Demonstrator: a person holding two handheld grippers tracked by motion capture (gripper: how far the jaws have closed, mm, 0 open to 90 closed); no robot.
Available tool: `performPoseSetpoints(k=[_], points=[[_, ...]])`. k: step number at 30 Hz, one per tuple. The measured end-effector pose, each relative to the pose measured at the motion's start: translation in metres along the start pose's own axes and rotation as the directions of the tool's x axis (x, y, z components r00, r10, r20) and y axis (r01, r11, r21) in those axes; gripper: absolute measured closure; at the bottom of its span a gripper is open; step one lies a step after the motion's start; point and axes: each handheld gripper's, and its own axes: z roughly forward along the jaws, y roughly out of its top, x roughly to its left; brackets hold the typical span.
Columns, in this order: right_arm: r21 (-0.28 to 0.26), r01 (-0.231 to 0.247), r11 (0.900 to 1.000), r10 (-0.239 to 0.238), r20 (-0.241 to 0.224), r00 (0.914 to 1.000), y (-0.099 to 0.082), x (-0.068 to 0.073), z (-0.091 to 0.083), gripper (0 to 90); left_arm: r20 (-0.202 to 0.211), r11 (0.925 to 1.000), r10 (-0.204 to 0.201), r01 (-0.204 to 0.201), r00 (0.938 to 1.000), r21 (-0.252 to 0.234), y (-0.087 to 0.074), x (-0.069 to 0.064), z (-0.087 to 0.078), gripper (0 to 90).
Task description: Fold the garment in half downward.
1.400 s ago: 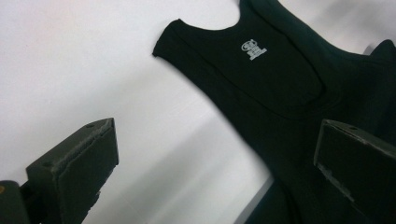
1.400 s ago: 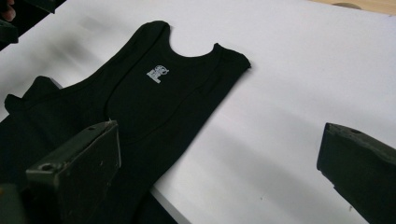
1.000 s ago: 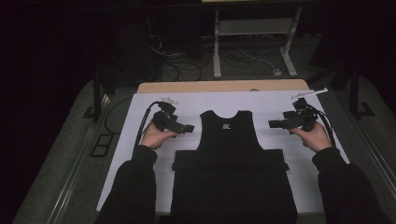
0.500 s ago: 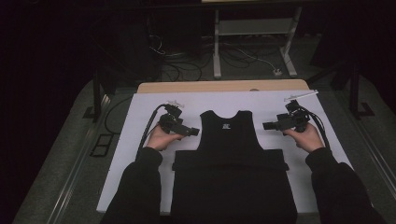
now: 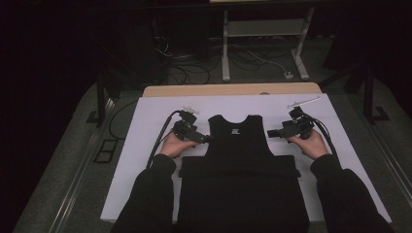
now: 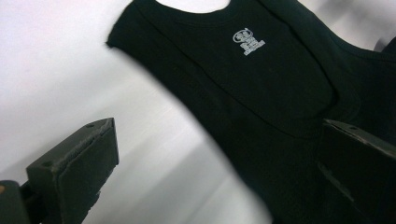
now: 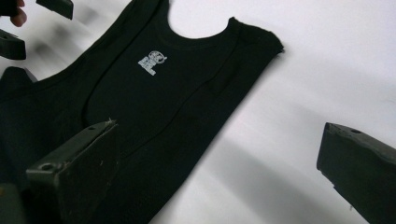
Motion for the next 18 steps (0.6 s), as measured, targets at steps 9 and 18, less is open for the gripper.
performPoseSetpoints(k=[9,18], points=[[0.025,0.011,0.9996,-0.011,0.002,0.9999,0.004,0.005,0.011,0.0,0.004,0.9995,-0.014,0.014,0.9999,0.028,0.002,-0.003,0.01,0.0],[0.052,0.029,0.9982,-0.03,0.004,0.9996,0.011,0.012,0.024,0.0,0.011,0.9981,-0.016,0.016,0.9998,0.06,0.006,-0.006,0.018,2.0]])
